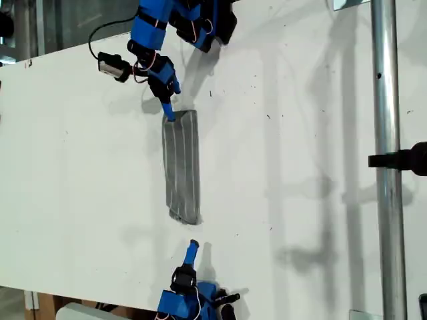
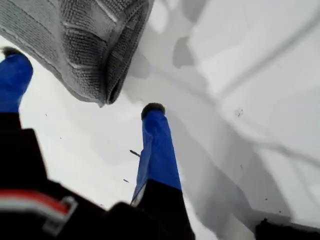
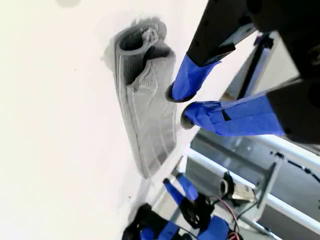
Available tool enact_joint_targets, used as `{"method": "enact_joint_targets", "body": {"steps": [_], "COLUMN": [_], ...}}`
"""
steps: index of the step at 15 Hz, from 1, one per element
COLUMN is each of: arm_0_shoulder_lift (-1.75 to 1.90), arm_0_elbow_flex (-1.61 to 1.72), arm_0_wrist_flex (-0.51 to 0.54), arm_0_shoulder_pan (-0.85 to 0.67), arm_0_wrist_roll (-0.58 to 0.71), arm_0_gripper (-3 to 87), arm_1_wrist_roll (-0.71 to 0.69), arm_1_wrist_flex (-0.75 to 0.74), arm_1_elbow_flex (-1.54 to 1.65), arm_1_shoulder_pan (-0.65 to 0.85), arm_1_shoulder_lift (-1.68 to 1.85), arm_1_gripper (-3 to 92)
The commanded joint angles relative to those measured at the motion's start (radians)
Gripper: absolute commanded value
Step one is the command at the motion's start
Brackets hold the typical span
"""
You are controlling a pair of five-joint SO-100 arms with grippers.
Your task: Grasp corners of a towel and fold twice.
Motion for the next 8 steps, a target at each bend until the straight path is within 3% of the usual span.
{"method": "enact_joint_targets", "body": {"steps": [1, 5, 6, 7, 8], "arm_0_shoulder_lift": [0.078, 0.078, 0.078, 0.078, 0.078], "arm_0_elbow_flex": [0.021, 0.057, 0.061, 0.060, 0.054], "arm_0_wrist_flex": [0.018, 0.025, 0.023, 0.025, 0.031], "arm_0_shoulder_pan": [0.031, 0.028, 0.025, 0.026, 0.028], "arm_0_wrist_roll": [-0.018, -0.035, -0.040, -0.040, -0.040], "arm_0_gripper": [4.6, 4.5, 4.6, 4.3, 4.3], "arm_1_wrist_roll": [0.055, 0.121, 0.114, 0.107, 0.106], "arm_1_wrist_flex": [-0.137, -0.370, -0.443, -0.549, -0.604], "arm_1_elbow_flex": [-0.067, -0.221, -0.258, -0.261, -0.272], "arm_1_shoulder_pan": [-0.035, -0.109, -0.120, -0.132, -0.130], "arm_1_shoulder_lift": [-0.170, -0.499, -0.543, -0.560, -0.583], "arm_1_gripper": [43.4, 41.7, 35.3, 10.4, -0.3]}}
